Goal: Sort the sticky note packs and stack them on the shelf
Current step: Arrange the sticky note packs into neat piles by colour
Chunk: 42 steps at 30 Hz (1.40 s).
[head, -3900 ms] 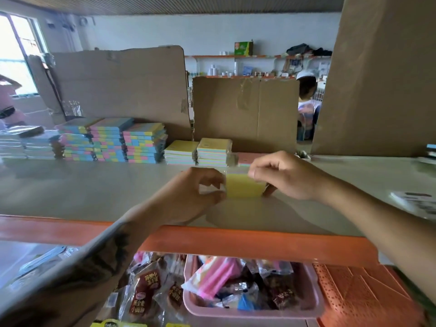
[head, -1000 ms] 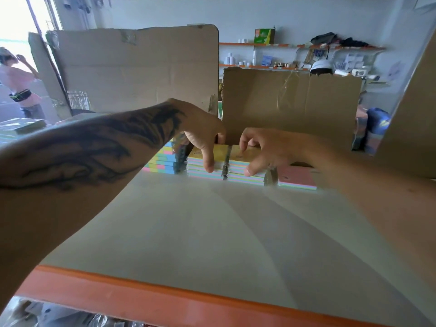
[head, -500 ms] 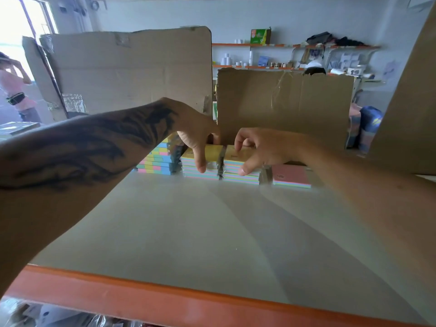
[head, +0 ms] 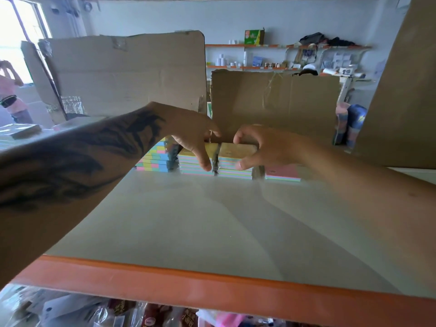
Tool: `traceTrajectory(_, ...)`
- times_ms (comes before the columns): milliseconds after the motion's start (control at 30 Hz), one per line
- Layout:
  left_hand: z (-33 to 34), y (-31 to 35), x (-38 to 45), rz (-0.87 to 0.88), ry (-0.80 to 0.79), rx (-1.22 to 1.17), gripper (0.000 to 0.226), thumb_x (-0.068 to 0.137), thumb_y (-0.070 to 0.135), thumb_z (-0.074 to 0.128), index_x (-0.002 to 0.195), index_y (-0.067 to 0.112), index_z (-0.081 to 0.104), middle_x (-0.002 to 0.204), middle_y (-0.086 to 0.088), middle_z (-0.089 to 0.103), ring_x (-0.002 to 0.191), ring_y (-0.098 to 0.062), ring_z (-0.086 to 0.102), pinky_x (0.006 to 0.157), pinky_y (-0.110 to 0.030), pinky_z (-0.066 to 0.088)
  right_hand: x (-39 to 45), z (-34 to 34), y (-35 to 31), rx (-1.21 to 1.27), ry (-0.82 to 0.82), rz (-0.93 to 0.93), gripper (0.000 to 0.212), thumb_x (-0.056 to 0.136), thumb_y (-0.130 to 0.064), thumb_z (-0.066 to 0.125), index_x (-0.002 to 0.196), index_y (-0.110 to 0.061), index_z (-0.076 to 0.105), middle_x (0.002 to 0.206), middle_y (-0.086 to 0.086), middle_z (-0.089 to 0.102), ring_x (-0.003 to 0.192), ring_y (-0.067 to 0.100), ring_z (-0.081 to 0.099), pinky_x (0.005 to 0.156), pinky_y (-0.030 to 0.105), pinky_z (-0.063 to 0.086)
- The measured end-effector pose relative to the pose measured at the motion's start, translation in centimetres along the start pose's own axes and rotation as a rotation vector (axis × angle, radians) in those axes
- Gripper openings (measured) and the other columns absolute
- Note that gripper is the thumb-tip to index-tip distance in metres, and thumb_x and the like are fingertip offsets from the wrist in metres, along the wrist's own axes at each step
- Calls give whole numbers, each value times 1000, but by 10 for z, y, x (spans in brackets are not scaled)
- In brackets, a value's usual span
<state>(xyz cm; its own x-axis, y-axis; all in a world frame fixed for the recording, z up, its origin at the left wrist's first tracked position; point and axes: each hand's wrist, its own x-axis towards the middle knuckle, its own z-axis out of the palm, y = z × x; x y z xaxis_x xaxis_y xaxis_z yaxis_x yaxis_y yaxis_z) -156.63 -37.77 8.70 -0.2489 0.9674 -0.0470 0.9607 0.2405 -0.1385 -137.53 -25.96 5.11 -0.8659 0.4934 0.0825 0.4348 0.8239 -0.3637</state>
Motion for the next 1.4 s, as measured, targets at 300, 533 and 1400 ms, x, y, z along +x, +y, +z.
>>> traceTrajectory(300, 42, 86, -53, 193, 380, -7, 82, 80, 89, 32, 144, 40, 40, 144, 7, 56, 130, -26, 55, 101, -44, 44, -119, 9, 44, -221, 84, 85, 94, 77, -80, 64, 157, -51, 22, 171, -9, 12, 157, 14, 10, 126, 46, 17)
traceTrajectory(533, 59, 163, -72, 241, 231, -89, 91, 79, 90, 14, 156, 41, 17, 165, 13, 27, 149, -18, 31, 118, -49, 28, -209, 6, 85, -257, 50, 169, 94, 73, -97, 42, 155, -52, 25, 171, -13, 8, 157, 11, 2, 127, 49, 9)
traceTrajectory(1400, 46, 443, -33, 211, 341, -775, 7, 94, 29, 70, 101, 26, 69, 94, 14, 69, 75, 12, 62, 73, -21, 53, -358, -83, 274, 360, 295, -60, 28, 98, -48, 63, 88, -24, 73, 66, -16, 63, 62, 2, 54, 63, 29, 40)
